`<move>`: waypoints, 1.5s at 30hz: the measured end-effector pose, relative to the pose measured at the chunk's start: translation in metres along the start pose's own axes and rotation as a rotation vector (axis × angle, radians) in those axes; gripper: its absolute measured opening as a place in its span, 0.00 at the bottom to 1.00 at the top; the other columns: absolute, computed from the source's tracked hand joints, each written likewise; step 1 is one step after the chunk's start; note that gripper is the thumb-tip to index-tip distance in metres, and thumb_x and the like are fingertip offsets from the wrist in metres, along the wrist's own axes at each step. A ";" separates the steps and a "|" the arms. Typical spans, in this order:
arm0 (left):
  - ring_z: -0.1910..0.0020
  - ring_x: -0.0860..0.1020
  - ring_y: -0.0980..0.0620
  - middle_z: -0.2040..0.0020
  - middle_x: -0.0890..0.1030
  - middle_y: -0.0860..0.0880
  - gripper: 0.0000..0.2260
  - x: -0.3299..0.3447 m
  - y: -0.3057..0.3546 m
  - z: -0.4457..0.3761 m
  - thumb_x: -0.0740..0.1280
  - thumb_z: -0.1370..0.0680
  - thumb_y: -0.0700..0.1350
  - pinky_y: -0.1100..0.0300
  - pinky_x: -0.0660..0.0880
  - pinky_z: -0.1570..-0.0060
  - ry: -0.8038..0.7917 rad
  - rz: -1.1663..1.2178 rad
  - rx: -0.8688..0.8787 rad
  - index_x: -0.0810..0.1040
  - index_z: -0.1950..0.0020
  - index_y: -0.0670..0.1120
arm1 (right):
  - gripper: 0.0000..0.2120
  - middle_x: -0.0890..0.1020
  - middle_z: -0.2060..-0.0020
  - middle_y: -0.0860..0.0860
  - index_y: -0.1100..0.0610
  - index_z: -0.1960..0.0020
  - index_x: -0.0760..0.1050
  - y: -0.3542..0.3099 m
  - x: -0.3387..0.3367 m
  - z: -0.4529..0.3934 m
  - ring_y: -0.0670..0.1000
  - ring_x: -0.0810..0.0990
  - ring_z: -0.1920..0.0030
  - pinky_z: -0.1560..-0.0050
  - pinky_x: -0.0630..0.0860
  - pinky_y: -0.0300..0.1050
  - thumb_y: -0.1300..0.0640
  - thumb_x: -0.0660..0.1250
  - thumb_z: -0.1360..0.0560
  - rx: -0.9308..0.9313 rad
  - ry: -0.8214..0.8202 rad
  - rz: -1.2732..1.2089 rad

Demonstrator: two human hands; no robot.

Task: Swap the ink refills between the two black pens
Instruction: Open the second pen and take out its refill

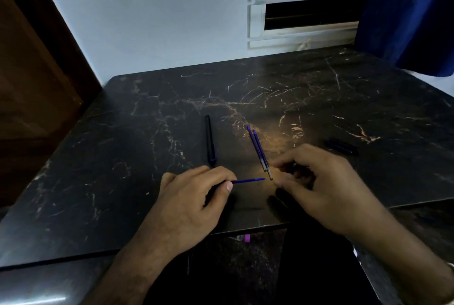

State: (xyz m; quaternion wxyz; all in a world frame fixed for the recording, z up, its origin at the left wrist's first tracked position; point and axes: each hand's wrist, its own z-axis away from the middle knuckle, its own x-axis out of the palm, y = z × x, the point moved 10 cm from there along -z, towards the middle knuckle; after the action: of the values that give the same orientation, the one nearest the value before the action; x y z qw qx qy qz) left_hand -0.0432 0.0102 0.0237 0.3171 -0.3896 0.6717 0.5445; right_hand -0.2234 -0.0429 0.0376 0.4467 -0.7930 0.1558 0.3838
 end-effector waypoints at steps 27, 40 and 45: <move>0.55 0.76 0.63 0.59 0.79 0.61 0.09 0.007 0.002 0.004 0.55 0.19 0.57 0.55 0.64 0.41 -0.044 -0.022 0.006 0.75 0.48 0.64 | 0.17 0.77 0.56 0.41 0.46 0.53 0.78 0.027 -0.020 0.028 0.42 0.75 0.54 0.57 0.71 0.26 0.63 0.78 0.34 0.090 0.131 0.044; 0.54 0.75 0.63 0.59 0.78 0.60 0.08 0.009 0.005 0.005 0.56 0.19 0.56 0.56 0.63 0.40 -0.057 -0.005 0.007 0.75 0.47 0.63 | 0.18 0.76 0.56 0.38 0.40 0.55 0.75 0.023 -0.019 0.029 0.42 0.75 0.52 0.55 0.71 0.27 0.60 0.78 0.34 0.087 0.114 0.022; 0.55 0.76 0.61 0.61 0.77 0.59 0.09 0.006 0.019 0.008 0.55 0.21 0.58 0.55 0.66 0.43 -0.048 0.023 0.060 0.75 0.48 0.63 | 0.13 0.80 0.53 0.43 0.43 0.48 0.79 -0.015 -0.012 0.032 0.48 0.80 0.52 0.55 0.76 0.37 0.45 0.74 0.31 -0.039 0.048 -0.212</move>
State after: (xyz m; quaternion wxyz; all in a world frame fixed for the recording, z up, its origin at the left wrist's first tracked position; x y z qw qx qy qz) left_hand -0.0626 0.0194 0.0264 0.3385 -0.3591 0.6842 0.5370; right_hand -0.2380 -0.0092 0.0455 0.4652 -0.8226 0.0741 0.3183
